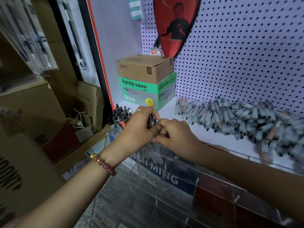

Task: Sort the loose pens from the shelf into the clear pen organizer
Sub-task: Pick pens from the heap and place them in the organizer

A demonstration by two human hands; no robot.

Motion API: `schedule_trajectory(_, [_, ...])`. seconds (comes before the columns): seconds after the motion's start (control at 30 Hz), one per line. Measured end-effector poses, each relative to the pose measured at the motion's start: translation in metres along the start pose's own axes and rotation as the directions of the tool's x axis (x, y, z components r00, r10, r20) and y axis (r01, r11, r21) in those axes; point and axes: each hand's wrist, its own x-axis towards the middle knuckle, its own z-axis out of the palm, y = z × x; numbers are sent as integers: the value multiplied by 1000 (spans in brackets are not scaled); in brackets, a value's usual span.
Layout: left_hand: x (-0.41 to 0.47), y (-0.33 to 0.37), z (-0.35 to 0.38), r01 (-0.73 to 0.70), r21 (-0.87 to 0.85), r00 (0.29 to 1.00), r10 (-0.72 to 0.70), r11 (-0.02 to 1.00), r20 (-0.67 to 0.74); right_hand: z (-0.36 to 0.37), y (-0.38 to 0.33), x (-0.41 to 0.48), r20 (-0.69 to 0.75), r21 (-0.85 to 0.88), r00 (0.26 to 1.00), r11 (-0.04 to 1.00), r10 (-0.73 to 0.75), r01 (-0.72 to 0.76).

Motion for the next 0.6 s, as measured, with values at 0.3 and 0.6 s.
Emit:
schedule_trajectory(0.3, [2, -7, 1, 30, 0, 999, -30, 1000, -38, 2, 4, -1, -33, 118, 999, 993, -15, 19])
schedule_trajectory(0.6, [0, -3, -6, -11, -29, 996, 9, 1000, -93, -19, 9, 3, -139, 376, 983, 924, 122, -62])
